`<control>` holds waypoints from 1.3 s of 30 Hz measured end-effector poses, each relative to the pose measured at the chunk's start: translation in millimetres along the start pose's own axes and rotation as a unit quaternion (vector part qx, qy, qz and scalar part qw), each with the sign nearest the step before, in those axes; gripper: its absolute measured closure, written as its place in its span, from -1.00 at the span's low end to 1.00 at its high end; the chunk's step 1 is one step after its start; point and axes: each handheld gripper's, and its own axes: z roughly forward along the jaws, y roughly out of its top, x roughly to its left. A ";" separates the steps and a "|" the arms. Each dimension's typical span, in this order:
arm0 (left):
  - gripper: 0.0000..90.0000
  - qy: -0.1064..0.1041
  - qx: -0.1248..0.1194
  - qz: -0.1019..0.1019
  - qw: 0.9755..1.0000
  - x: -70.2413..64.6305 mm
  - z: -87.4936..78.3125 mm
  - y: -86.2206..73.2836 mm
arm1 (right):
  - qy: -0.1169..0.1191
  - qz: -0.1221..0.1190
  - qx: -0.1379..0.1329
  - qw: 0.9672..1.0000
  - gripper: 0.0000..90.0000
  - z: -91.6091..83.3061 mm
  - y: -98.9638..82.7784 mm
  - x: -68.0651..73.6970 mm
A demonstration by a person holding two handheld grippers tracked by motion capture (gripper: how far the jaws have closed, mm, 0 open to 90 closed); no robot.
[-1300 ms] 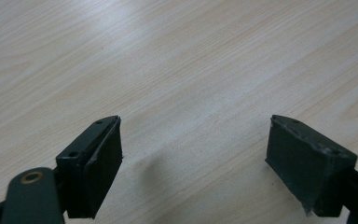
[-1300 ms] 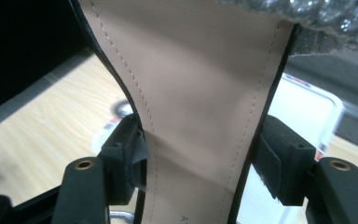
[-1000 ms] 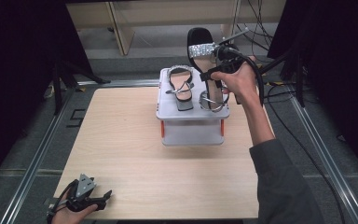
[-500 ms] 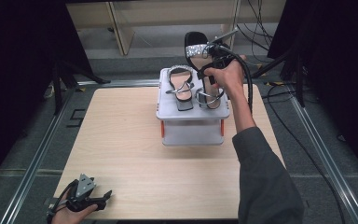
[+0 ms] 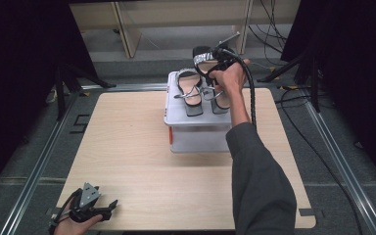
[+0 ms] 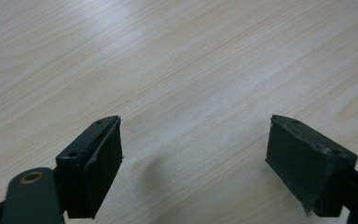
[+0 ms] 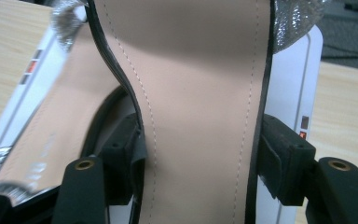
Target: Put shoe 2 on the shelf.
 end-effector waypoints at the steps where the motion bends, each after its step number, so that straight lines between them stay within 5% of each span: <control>1: -0.60 -0.002 0.001 0.001 1.000 0.3 -0.5 0.1 | -0.001 0.006 0.002 1.000 -0.14 4.8 0.7 -2.2; 10: -0.60 -0.007 -0.002 -0.003 1.000 -1.2 -0.4 -0.2 | -0.017 0.071 0.027 0.997 -0.14 16.8 5.5 -7.0; 26: -0.60 -0.006 -0.002 -0.002 1.000 -1.3 -1.8 -1.3 | -0.064 0.090 0.037 0.993 -0.19 36.0 6.4 -7.2; 31: -0.60 -0.005 -0.002 -0.001 1.000 -1.2 -2.2 -1.2 | -0.017 0.127 0.011 0.992 -0.33 33.0 3.2 -16.0; 32: -0.60 -0.004 -0.002 -0.001 1.000 -1.1 -2.2 -1.2 | -0.012 0.143 0.017 0.989 -0.34 31.1 3.2 -15.6; 39: -0.60 -0.003 -0.002 -0.002 1.000 -1.6 -1.3 -1.6 | 0.018 0.163 -0.026 0.986 -0.41 15.2 4.7 -23.2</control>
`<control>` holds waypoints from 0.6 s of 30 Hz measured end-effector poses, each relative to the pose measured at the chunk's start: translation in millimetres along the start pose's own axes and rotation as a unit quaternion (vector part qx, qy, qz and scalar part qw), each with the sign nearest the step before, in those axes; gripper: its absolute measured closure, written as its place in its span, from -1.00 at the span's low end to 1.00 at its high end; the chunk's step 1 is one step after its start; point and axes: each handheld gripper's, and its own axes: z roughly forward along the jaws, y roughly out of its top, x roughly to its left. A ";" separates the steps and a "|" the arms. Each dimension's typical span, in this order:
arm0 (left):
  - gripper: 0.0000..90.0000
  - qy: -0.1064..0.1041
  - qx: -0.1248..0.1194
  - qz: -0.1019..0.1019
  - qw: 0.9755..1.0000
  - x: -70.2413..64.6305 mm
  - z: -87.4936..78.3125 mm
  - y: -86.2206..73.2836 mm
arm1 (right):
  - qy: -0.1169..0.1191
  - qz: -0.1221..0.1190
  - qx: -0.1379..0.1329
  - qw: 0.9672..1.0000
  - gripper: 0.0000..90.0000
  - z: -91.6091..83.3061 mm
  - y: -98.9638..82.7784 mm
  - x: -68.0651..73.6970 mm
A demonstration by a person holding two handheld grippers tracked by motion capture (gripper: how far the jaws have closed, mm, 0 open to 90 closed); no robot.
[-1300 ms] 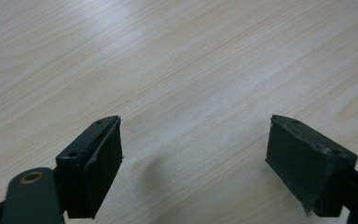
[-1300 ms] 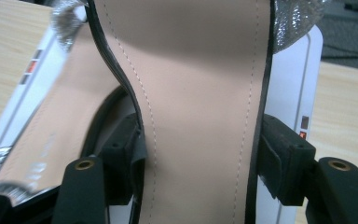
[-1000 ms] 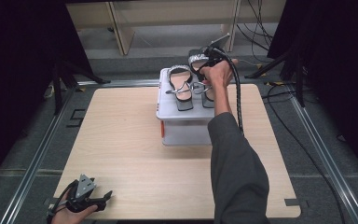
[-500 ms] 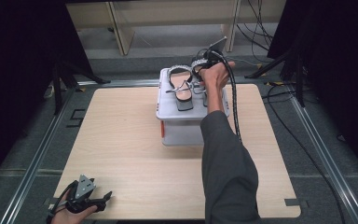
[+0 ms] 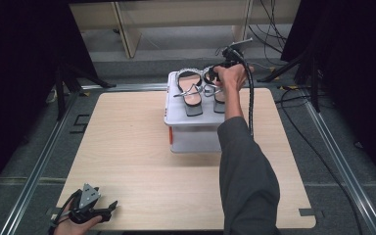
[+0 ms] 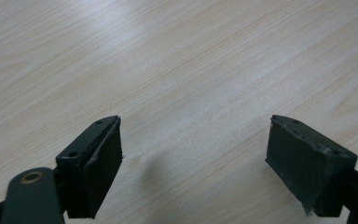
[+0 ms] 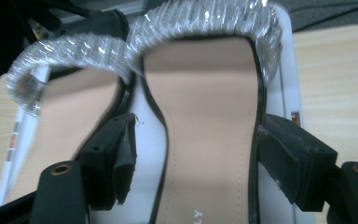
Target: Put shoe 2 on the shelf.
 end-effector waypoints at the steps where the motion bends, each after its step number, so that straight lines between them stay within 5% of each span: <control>1: -0.60 0.000 0.000 0.000 1.000 0.0 0.0 0.0 | 0.000 0.000 0.000 1.000 -0.41 0.0 0.0 0.0; 3: -0.60 0.000 -0.001 0.000 1.000 0.1 0.0 -0.1 | 0.044 0.007 -0.006 0.999 -0.33 -11.8 2.9 3.9; 13: -0.60 0.005 0.007 0.000 1.000 0.8 0.5 -0.6 | 0.068 -0.050 -0.029 0.996 -0.34 -47.8 2.9 2.8; 18: -0.60 -0.002 0.004 -0.003 1.000 0.3 1.1 0.8 | 0.082 -0.098 -0.038 0.991 -0.35 -67.3 -7.8 -9.9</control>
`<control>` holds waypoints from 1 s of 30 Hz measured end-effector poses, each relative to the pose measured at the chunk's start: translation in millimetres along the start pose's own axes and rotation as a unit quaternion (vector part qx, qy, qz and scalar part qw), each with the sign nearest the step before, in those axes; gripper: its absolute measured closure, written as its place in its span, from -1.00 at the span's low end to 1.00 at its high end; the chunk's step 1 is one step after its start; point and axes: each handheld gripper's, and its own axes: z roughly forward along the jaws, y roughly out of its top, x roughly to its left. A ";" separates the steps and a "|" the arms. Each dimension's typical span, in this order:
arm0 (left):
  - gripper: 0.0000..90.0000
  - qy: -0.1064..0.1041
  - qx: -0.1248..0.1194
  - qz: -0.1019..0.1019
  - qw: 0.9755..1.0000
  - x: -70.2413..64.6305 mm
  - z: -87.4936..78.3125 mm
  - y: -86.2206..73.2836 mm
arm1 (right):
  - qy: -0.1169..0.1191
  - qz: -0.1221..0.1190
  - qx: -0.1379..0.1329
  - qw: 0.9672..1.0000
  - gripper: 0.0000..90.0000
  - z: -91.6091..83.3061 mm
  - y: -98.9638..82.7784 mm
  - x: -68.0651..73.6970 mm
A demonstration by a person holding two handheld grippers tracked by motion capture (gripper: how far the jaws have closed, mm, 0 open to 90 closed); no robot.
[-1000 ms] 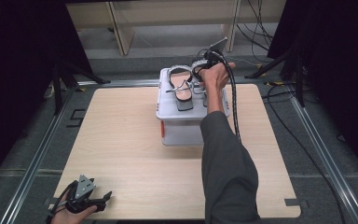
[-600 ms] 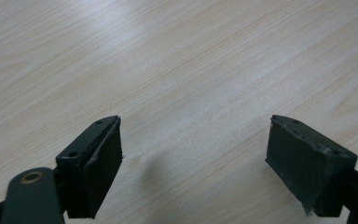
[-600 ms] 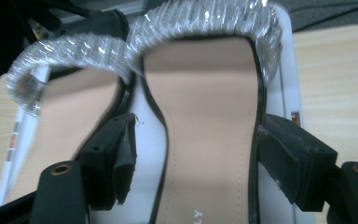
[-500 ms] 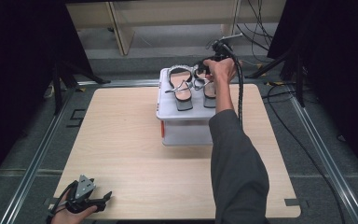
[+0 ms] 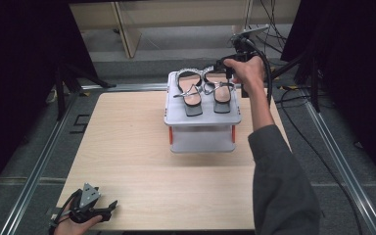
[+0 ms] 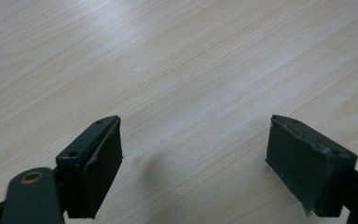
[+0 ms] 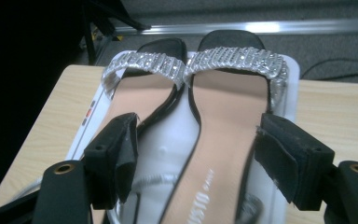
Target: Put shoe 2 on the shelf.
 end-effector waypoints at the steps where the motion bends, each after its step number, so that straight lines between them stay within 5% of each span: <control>1: -0.60 0.007 0.003 0.005 1.000 0.5 0.9 0.0 | 0.007 -0.008 0.000 1.000 -0.36 -3.5 -3.5 -2.2; 4: -0.60 0.005 0.006 0.006 1.000 0.4 1.2 0.0 | 0.024 -0.057 -0.017 0.998 -0.36 -12.2 -15.1 -12.8; 13: -0.60 0.006 0.004 0.003 1.000 1.1 0.4 -0.7 | 0.060 -0.081 -0.013 0.995 -0.39 -34.8 -62.1 -18.9; 23: -0.60 0.010 0.006 0.005 1.000 1.0 1.3 -0.7 | 0.060 -0.133 -0.011 0.989 -0.46 -48.8 -113.7 -25.5; 30: -0.60 0.012 0.007 0.004 1.000 1.5 1.0 -1.2 | 0.077 -0.136 -0.011 0.988 -0.49 -55.3 -145.2 -24.6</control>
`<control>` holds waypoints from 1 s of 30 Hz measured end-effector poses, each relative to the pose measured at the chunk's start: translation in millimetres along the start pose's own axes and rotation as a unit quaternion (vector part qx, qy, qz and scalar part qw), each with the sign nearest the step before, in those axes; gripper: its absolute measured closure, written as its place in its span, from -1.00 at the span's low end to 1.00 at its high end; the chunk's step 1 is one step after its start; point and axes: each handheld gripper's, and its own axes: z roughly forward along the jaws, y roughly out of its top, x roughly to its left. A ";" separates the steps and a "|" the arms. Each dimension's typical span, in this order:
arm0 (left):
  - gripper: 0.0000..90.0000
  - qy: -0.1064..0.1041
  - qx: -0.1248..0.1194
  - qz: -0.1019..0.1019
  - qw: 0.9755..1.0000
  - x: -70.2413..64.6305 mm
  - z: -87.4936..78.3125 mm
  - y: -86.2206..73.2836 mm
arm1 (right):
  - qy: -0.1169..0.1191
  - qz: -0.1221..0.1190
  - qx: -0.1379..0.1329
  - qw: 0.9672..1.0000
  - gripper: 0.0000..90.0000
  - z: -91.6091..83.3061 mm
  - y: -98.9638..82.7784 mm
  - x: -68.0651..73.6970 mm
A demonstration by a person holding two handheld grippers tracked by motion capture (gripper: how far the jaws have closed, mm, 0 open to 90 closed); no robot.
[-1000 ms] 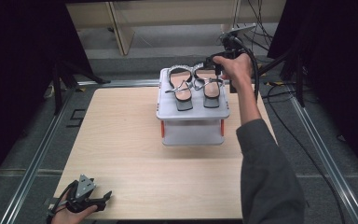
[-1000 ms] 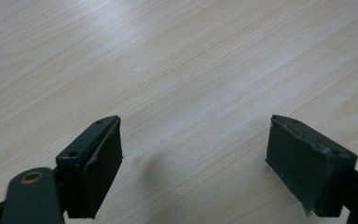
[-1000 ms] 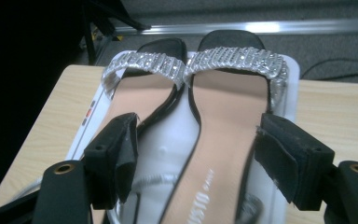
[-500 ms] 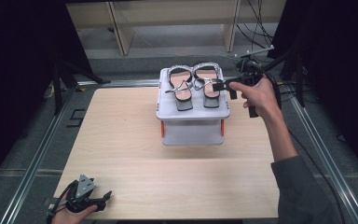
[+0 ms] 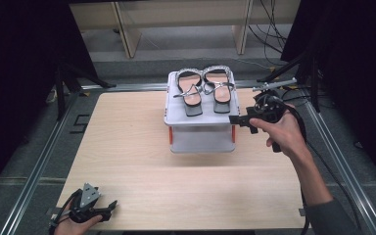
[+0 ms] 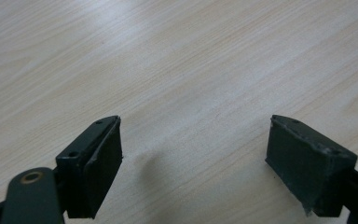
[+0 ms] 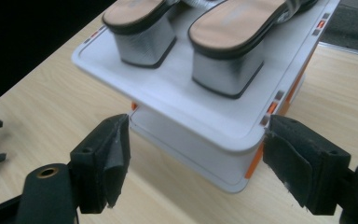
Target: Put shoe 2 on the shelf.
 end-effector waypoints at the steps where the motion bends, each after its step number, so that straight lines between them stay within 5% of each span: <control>1: -0.60 0.000 0.000 0.001 1.000 0.0 0.2 0.1 | 0.004 -0.021 -0.013 1.000 -0.50 0.7 -3.8 -1.2; 5: -0.60 0.000 -0.001 0.000 1.000 -0.6 0.1 0.2 | 0.000 -0.039 -0.020 0.999 -0.53 -3.0 -18.5 4.9; 9: -0.60 -0.001 0.003 0.001 1.000 0.0 -0.1 0.1 | 0.015 -0.032 -0.015 0.999 -0.55 -2.7 -34.9 11.2; 11: -0.60 0.001 0.000 -0.001 1.000 0.0 0.2 0.0 | 0.023 -0.047 -0.022 0.998 -0.57 0.7 -43.1 11.8; 13: -0.60 0.001 0.000 0.000 1.000 0.0 0.1 0.0 | 0.031 -0.034 -0.014 0.999 -0.61 3.9 -51.9 15.8; 19: -0.60 0.000 0.000 0.000 1.000 0.0 -0.2 0.1 | 0.018 -0.058 -0.008 0.998 -0.61 15.9 -73.0 21.6; 22: -0.60 0.002 0.000 -0.001 1.000 0.2 -0.1 -0.1 | 0.030 -0.043 -0.003 0.999 -0.60 23.1 -83.7 25.6; 30: -0.60 0.001 0.000 0.000 1.000 0.0 0.0 -0.1 | 0.043 -0.052 -0.004 0.998 -0.61 38.4 -107.0 28.6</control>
